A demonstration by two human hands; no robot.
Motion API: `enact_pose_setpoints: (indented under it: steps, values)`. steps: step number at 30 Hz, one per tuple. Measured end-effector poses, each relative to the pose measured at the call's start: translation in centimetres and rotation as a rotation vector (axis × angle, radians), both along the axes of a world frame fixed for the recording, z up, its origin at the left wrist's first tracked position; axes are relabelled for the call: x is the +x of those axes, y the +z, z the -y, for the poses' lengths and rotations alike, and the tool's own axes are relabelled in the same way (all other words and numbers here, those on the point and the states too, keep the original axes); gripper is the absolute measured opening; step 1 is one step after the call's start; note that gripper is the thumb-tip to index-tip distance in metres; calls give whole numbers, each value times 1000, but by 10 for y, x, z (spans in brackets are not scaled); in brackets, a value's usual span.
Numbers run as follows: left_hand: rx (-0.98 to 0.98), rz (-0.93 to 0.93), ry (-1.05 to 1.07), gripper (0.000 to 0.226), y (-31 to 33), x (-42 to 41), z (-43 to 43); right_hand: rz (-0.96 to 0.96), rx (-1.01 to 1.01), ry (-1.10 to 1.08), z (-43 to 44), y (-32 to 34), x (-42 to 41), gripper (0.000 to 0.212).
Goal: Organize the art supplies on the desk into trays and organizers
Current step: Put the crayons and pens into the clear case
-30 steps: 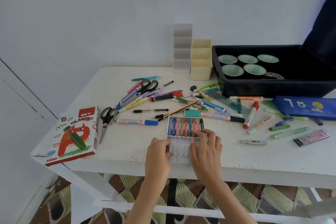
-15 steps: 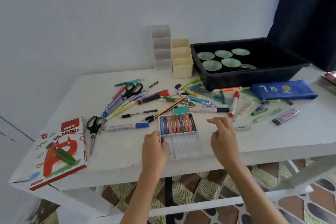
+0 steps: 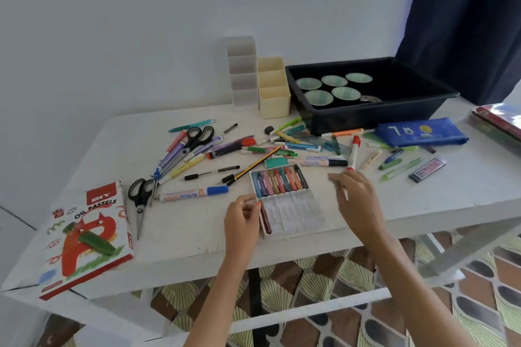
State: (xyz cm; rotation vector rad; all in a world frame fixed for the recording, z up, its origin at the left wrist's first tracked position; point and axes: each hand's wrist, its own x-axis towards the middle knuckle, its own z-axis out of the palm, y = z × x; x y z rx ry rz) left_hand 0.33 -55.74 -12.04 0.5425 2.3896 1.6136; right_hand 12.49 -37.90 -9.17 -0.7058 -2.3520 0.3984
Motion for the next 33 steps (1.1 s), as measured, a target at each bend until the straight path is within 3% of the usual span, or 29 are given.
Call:
enact_pose_setpoints:
  steps: [2, 4, 7, 9, 15, 24, 26, 29, 31, 33]
  values:
    - [19, -19, 4, 28, -4, 1, 3, -124, -81, 85, 24, 17, -8, 26]
    - [16, -56, 3, 29, -8, 2, 4, -186, -326, 116, 47, 27, -18, 32]
    - [41, -75, 2, 30, -11, 3, 4, -146, -655, 191, 70, 21, -32, 32]
    - [64, -77, -2, 29, -9, 4, 4, -117, -708, 227, 80, 14, -39, 29]
    - [82, -70, -5, 27, -11, 3, 4, -38, -674, 211, 84, 4, -47, 36]
    - [81, -85, -2, 28, -16, 2, 4, 218, -310, 329, 83, -4, -54, 26]
    - [90, -71, 0, 29, -16, 1, 4, 214, -211, 353, 86, -13, -55, 20]
    - [90, -76, 4, 28, -16, 2, 4, 133, -209, 204, 96, -32, -51, 8]
    - [91, -90, 3, 28, -15, 3, 5, 55, -166, 154, 104, -45, -50, 13]
    - [82, -108, 1, 28, -15, 4, 5, 99, -110, 196, 109, -42, -48, 28]
